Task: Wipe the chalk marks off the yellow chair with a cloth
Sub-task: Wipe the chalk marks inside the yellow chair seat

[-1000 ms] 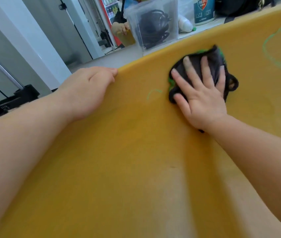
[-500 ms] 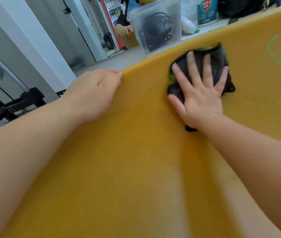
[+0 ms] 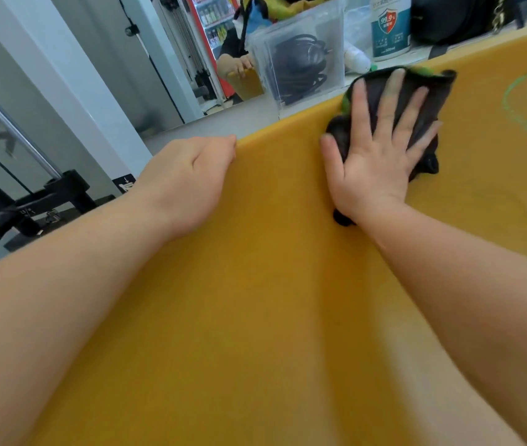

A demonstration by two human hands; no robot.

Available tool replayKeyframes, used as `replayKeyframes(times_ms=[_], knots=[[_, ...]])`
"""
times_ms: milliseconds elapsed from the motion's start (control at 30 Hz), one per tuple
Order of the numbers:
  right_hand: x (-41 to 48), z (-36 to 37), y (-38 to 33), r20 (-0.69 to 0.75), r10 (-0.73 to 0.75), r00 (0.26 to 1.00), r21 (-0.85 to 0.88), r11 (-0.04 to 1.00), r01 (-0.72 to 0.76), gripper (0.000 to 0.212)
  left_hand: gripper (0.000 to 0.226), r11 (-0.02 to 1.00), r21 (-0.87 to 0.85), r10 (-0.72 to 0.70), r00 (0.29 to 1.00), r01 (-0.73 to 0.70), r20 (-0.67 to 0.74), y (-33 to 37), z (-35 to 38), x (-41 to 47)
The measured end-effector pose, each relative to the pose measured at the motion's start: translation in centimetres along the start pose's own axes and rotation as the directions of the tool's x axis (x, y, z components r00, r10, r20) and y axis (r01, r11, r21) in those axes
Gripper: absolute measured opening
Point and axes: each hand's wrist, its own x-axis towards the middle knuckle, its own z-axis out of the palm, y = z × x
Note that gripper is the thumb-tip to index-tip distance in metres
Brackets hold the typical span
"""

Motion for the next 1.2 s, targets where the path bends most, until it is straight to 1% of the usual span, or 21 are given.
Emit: replayKeyframes(times_ms=[67,133,233,300,367,433,533,600,633,667,733,800,867,900,933,967,1000,1033,1067,1133,1200], knots=[[-0.5,0.2,-3.7,0.011,0.160,0.987,0.079,0.984,-0.161,0.083,0.042,1.000,-0.001,0.003,1.000,-0.003,0.004,0.0,0.1,-0.1],[-4.0,0.9,-6.7,0.106,-0.097,0.990,0.119,0.989,0.085,0.085,0.038,1.000,-0.024,0.008,1.000,-0.009,-0.009,0.1,0.0,-0.4],[-11.8,1.2,-4.8,0.278,-0.580,0.766,0.181,0.815,0.551,0.081,0.059,0.990,0.129,0.050,0.998,-0.053,0.031,0.4,0.2,-0.9],[-14.1,0.8,0.3,0.375,-0.658,0.653,0.160,0.740,0.654,0.077,0.079,0.900,0.426,0.041,0.992,-0.089,0.119,0.8,0.5,-1.3],[-13.3,-0.1,6.1,0.407,-0.634,0.658,0.047,0.734,0.678,0.075,0.089,0.751,0.646,0.049,0.987,-0.137,0.152,0.9,1.2,-1.4],[-10.5,-1.4,11.2,0.392,-0.481,0.784,-0.154,0.806,0.572,0.076,0.094,0.659,0.739,0.051,0.988,-0.143,0.146,1.0,1.8,-1.3],[-6.3,-3.6,14.4,0.266,0.020,0.964,-0.288,0.956,0.059,0.082,0.099,0.626,0.766,0.066,0.989,-0.144,0.132,1.0,2.3,-1.0],[-5.5,-3.5,12.2,0.181,0.332,0.926,-0.218,0.932,-0.291,0.086,0.097,0.632,0.761,0.082,0.989,-0.144,0.120,1.0,2.4,-0.8],[-6.1,-3.1,10.4,0.198,0.374,0.906,-0.182,0.922,-0.341,0.088,0.094,0.636,0.759,0.089,0.990,-0.143,0.112,0.9,2.4,-0.8],[-7.4,-2.5,8.7,0.254,0.329,0.910,-0.174,0.941,-0.292,0.089,0.091,0.639,0.756,0.094,0.990,-0.143,0.107,0.8,2.4,-0.8],[-12.1,-1.9,6.0,0.444,0.017,0.896,-0.136,0.990,0.048,0.088,0.087,0.645,0.750,0.102,0.989,-0.146,0.105,0.7,2.5,-0.9],[-17.4,-3.3,4.7,0.654,-0.308,0.691,0.050,0.929,0.367,0.082,0.086,0.637,0.757,0.105,0.989,-0.146,0.102,0.5,2.5,-1.0],[-20.1,-5.8,6.2,0.757,-0.472,0.451,0.225,0.837,0.498,0.075,0.091,0.592,0.794,0.112,0.990,-0.139,0.090,0.3,2.8,-1.2],[-19.9,-6.8,8.1,0.759,-0.516,0.397,0.262,0.801,0.539,0.073,0.096,0.551,0.824,0.120,0.989,-0.134,0.081,0.3,3.0,-1.3],[-19.2,-7.2,10.5,0.745,-0.529,0.407,0.233,0.778,0.584,0.071,0.101,0.505,0.854,0.126,0.989,-0.128,0.073,0.3,3.2,-1.5],[-18.1,-7.3,13.3,0.729,-0.494,0.474,0.131,0.780,0.612,0.070,0.105,0.464,0.878,0.128,0.990,-0.118,0.065,0.4,3.5,-1.6],[-16.6,-7.6,15.9,0.687,-0.383,0.618,-0.042,0.828,0.560,0.070,0.108,0.435,0.894,0.128,0.990,-0.107,0.057,0.4,3.8,-1.8],[-14.9,-8.0,18.1,0.608,-0.194,0.770,-0.225,0.888,0.402,0.073,0.110,0.413,0.906,0.127,0.991,-0.098,0.049,0.4,4.0,-1.9],[-13.3,-8.5,19.4,0.509,0.032,0.860,-0.356,0.918,0.176,0.077,0.112,0.396,0.914,0.127,0.991,-0.089,0.042,0.4,4.2,-1.9],[-11.1,-8.4,18.8,0.364,0.402,0.840,-0.395,0.884,-0.251,0.092,0.116,0.386,0.919,0.130,0.991,-0.079,0.030,0.5,4.5,-1.9],[-10.9,-7.0,15.7,0.354,0.492,0.795,-0.332,0.861,-0.385,0.104,0.118,0.394,0.916,0.137,0.990,-0.079,0.027,0.7,4.6,-1.8]])
